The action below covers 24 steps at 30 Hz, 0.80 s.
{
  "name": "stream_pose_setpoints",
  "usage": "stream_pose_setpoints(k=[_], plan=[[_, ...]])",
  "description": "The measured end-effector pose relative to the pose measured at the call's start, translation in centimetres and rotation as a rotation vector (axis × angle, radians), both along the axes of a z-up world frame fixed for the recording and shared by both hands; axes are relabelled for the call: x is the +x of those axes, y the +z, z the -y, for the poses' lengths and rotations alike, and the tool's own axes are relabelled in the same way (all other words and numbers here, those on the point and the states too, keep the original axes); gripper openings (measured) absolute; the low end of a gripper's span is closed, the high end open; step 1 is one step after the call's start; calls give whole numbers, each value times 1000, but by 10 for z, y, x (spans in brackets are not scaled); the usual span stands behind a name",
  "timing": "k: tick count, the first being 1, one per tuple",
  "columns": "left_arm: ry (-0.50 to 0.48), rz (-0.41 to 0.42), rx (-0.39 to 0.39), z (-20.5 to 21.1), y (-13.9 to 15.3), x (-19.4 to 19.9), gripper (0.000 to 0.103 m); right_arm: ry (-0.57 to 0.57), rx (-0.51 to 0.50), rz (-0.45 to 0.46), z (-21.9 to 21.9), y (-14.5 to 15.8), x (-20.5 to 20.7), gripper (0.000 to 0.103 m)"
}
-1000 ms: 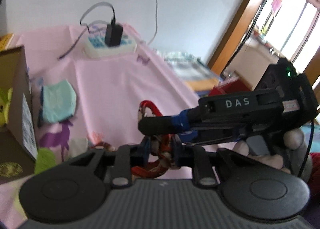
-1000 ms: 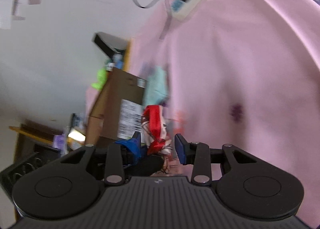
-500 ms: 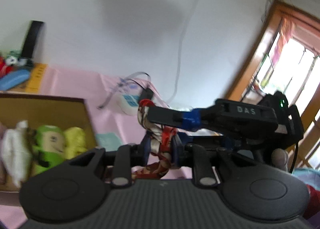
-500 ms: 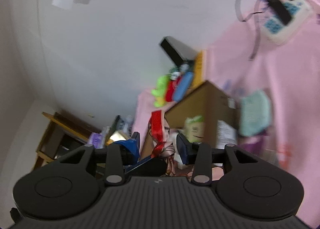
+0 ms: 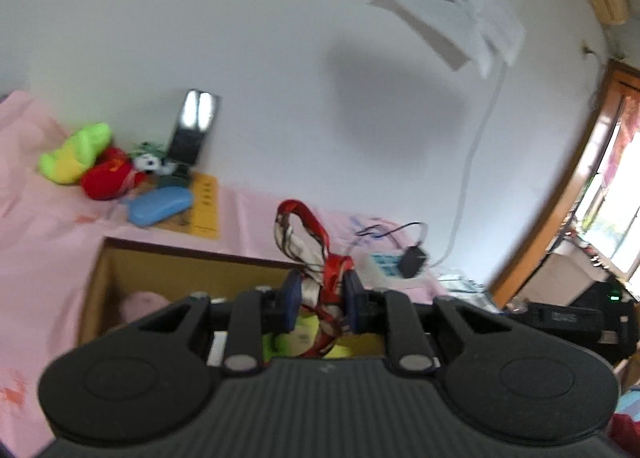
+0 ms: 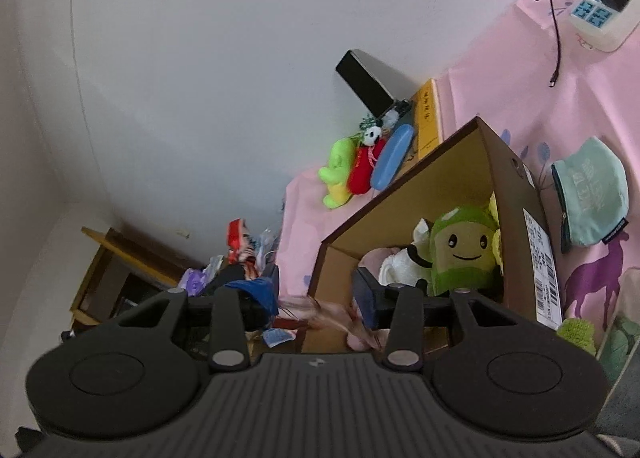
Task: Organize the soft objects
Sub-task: 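Carry the patterned cloth into the box and open the right gripper, then move the right gripper to the mint-green fabric pouch on the sheet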
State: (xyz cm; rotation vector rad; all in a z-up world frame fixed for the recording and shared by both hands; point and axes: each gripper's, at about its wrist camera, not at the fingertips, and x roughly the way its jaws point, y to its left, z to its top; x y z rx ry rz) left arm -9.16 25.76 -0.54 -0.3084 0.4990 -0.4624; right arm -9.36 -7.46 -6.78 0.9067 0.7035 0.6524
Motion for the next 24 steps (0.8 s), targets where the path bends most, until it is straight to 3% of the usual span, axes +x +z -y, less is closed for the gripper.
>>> stream_pose_setpoints(k=[8,10,16,24], plan=[[87,-219,129,-22,-62,36,19,-62,-182,-6,-30,-7,-1,26],[106,-258,169,-23,-73,38,24,-68,-232,-22,-35,-13,-1,26],[178,-298,238,-36,-84,38,42,-63,-303,-72,-42,-30,-2,26],[240,-325,314,-29,-73,36,47,-57,-298,-81,-44,-31,-5,25]])
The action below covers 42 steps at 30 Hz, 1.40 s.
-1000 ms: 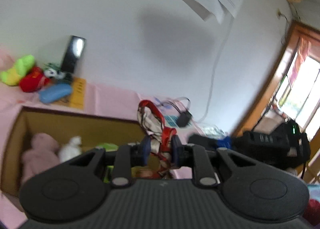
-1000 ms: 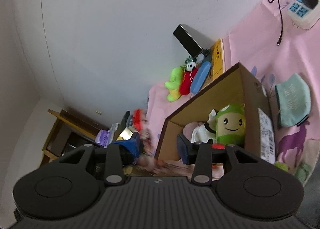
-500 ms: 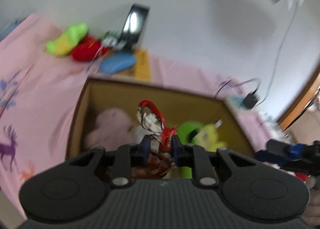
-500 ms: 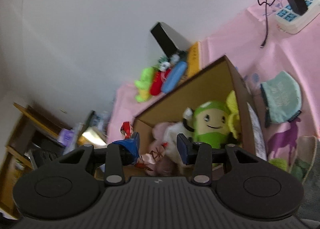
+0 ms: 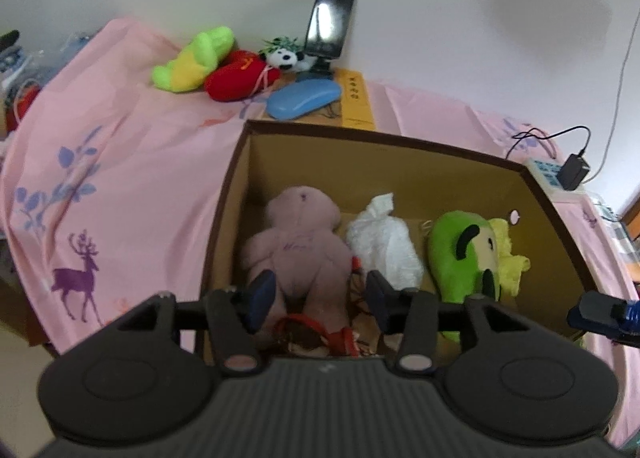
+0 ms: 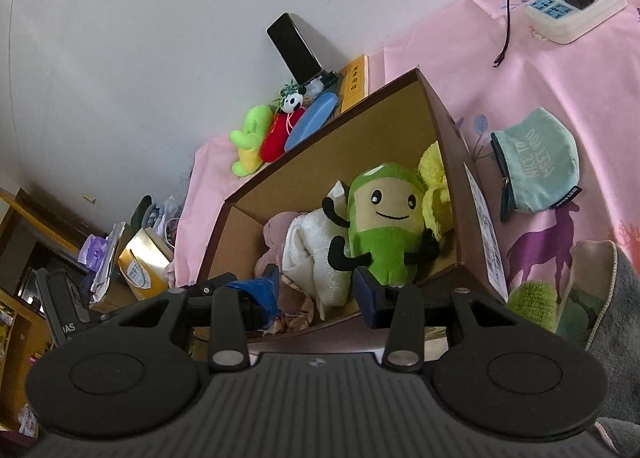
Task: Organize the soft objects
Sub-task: 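Move the right gripper to the mint-green fabric pouch on the sheet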
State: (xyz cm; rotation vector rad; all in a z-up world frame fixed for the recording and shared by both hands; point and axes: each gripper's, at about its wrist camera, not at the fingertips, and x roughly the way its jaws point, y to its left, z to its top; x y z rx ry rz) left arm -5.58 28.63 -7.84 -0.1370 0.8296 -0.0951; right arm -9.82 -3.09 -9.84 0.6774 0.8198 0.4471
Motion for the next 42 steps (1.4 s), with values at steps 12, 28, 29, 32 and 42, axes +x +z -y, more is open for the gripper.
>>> stream_pose_setpoints(k=[12,28,29,32,42], plan=[[103,-13,139,23,24,-16,49,49,10,26,7,3,-5,25],[122,14,175,77,37,-50,50,84,43,26,50,4,-23,25],[112,19,164,82,38,-52,50,79,40,22,54,3,-24,25],[64,35,146,102,39,-56,50,47,25,-3,72,-2,-26,25],[-144,91,100,192,34,-61,50,-70,-33,-65,135,-19,-33,23]])
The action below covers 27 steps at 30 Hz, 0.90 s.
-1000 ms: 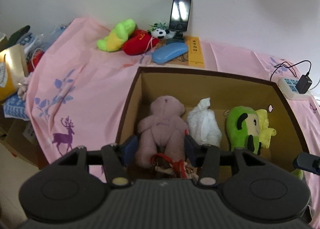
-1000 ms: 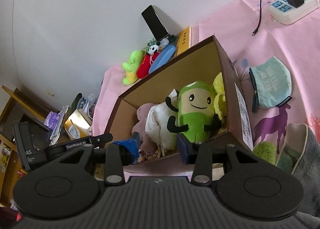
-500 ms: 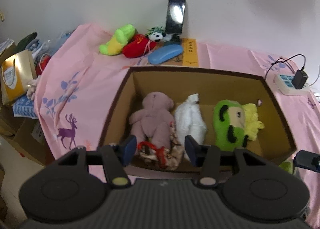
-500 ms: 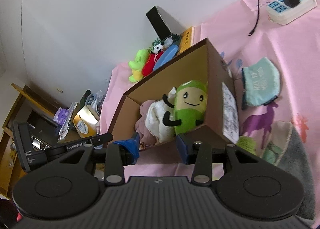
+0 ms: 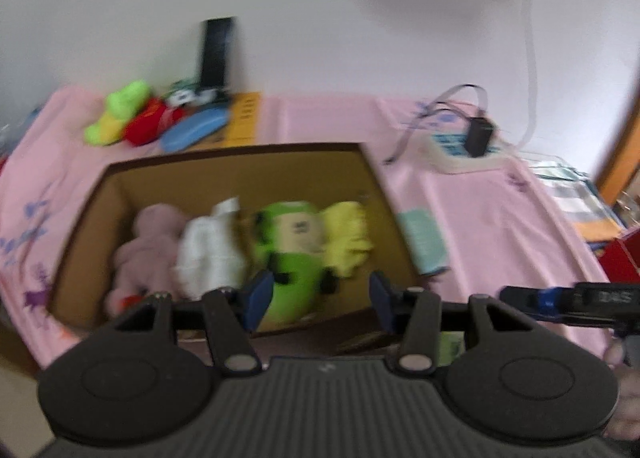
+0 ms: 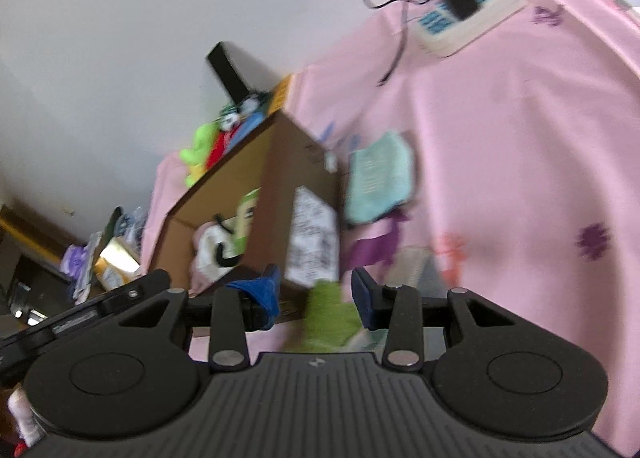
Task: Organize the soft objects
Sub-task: 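Move the right gripper to the mint-green fabric pouch on the sheet, then close the right gripper on the mint-green pouch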
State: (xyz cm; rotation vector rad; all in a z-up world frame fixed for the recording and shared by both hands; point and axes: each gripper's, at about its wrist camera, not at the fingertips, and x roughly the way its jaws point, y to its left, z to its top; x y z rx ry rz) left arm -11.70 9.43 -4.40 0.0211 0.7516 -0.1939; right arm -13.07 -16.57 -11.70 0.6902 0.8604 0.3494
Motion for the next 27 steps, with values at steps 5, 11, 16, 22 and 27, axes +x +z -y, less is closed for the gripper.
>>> stream_pose_setpoints(k=[5,11,16,22,27], plan=[[-116,20,-21,52,-5,0,50,-35,-26,-16,30,-9,4,22],[-184,25,40,110,-25,7,50,-22,-60,8,58,-10,28,25],[-185,10,116,145,-52,27,55,27,-59,5,72,-11,63,26],[-137,23,254,168,-78,51,57,123,-60,7,71,-18,110,26],[-124,49,350,182,-93,65,57,204,-82,18,56,-28,141,26]])
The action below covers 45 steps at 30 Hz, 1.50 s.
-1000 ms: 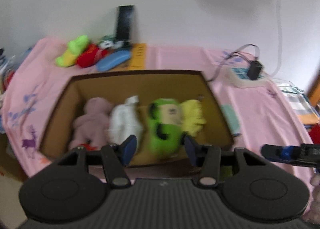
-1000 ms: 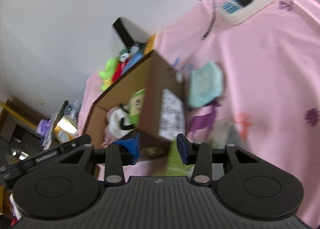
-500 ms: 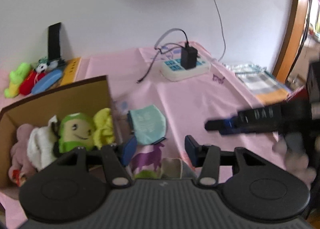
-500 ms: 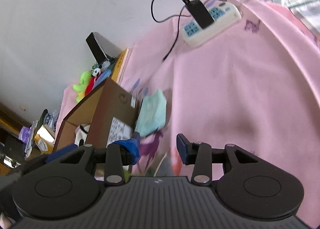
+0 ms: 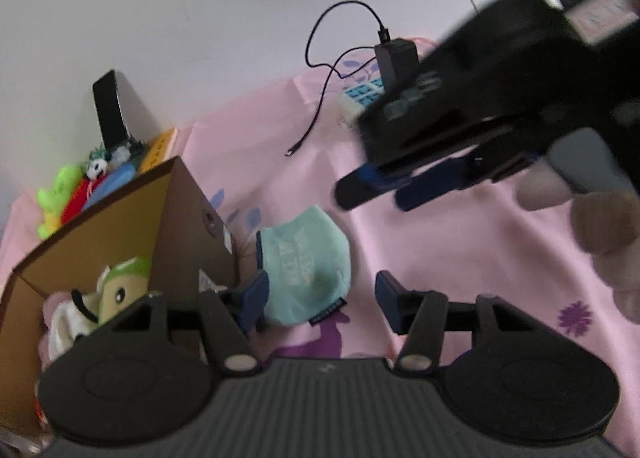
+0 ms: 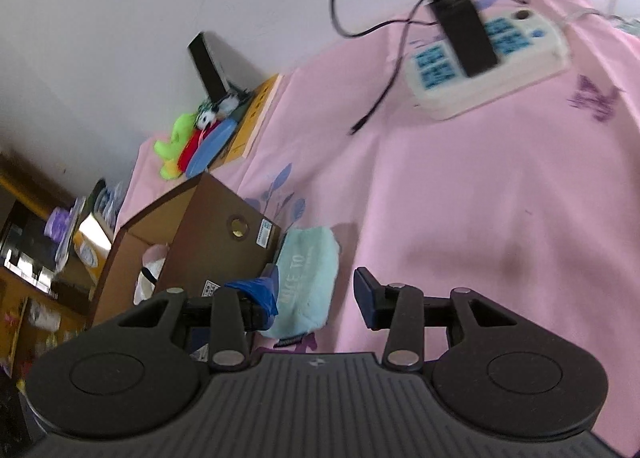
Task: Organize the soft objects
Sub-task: 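Close the right gripper on the mint-green pouch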
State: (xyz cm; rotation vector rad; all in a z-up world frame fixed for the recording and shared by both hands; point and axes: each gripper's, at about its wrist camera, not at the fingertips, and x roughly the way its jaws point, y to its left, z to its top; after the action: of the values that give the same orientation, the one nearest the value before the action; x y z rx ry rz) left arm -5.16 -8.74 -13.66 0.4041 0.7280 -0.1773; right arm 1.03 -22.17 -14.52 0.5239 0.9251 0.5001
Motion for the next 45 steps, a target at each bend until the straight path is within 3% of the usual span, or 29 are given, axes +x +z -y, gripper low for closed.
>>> stream_pose_setpoints(k=[7,12,17,19,22,25,33,37,45], plan=[[53,-26,80,11,-19,21,57,104,-34,20,-23,-21,28,26],[113,-67,71,5,-31,34,57,132,-26,17,-30,-35,42,26],[136,-108,52,-1,-38,46,50,145,1,19,-34,-48,49,21],[133,-117,23,-4,-38,50,36,149,29,15,-33,-51,49,17],[120,-124,-4,-5,-37,52,24,152,70,-5,-31,-56,48,9],[90,-126,-24,-6,-35,53,17,130,133,-47,-24,-61,45,0],[-36,-79,-111,-4,-13,28,14,26,325,-173,5,-67,24,0],[-140,-41,-143,3,2,6,14,-10,402,-169,19,-51,0,0],[-282,4,-265,-6,34,-23,14,-98,439,-125,40,-19,-42,0]])
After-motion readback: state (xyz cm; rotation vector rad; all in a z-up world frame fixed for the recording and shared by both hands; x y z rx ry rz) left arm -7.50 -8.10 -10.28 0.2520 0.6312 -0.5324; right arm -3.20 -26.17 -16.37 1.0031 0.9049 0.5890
